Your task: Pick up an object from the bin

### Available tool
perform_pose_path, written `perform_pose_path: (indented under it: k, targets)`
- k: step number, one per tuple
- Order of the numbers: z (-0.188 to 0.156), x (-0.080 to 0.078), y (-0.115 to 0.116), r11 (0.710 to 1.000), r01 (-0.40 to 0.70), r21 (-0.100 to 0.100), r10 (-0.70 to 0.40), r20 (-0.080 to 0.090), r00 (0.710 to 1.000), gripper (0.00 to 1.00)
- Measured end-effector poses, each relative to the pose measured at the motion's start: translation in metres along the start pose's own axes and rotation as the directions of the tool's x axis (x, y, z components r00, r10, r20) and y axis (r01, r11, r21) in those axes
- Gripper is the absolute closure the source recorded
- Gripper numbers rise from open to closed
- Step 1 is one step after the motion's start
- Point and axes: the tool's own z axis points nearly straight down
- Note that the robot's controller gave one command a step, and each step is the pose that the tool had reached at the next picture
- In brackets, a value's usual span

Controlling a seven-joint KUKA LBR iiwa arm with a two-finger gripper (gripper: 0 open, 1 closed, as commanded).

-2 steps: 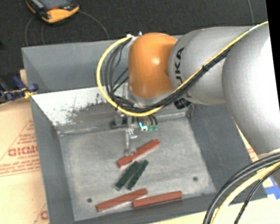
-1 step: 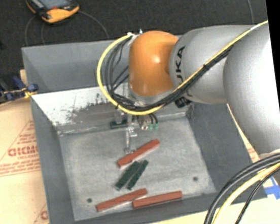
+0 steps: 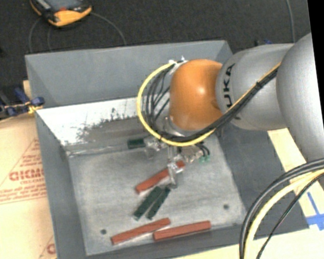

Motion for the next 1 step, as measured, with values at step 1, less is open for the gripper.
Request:
perform_pose_path:
  k: [1]
  targets:
    - [-0.0064,0.009,-0.0193,0.997,0.072,-0.002,-0.072,-0.011,0.997,0.0]
